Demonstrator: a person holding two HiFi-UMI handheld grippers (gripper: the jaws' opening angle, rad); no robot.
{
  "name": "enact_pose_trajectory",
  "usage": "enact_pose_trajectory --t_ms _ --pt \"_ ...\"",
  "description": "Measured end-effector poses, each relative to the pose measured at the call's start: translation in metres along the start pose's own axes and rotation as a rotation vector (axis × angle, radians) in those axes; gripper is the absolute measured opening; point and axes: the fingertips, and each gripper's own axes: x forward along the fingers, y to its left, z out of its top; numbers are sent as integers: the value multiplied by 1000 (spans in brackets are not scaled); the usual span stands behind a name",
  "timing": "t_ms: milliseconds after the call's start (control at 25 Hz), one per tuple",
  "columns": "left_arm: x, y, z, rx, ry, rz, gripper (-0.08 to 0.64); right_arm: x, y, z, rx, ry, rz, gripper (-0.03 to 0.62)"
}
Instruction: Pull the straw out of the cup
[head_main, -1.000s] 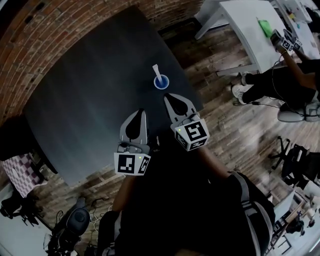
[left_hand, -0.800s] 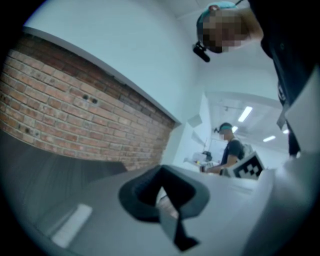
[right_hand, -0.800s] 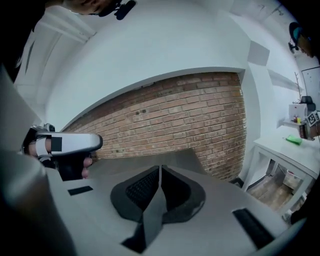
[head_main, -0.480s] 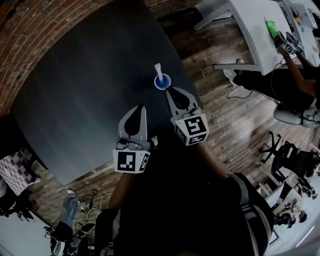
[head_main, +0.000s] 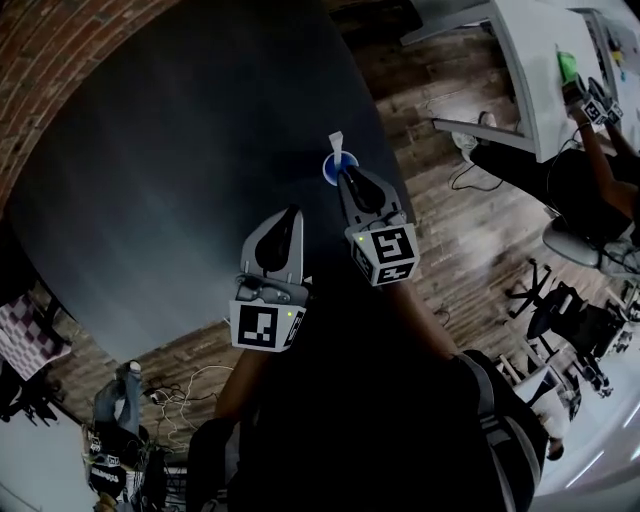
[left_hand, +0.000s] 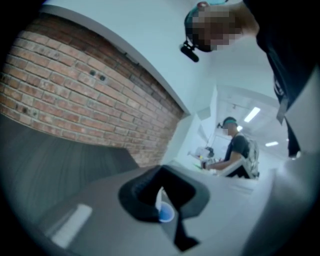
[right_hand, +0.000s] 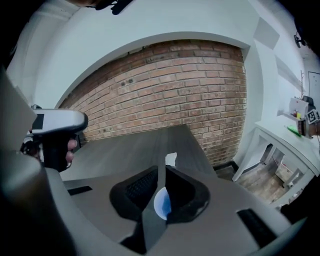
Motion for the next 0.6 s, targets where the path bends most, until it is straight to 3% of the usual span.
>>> enact_pose_trajectory --t_ms 240,600 --pt "12 12 -8 -29 23 -6 6 22 -8 -16 -30 83 -33 87" --pt "32 19 -13 -83 36 -4 6 43 -23 -28 -49 136 -43 95"
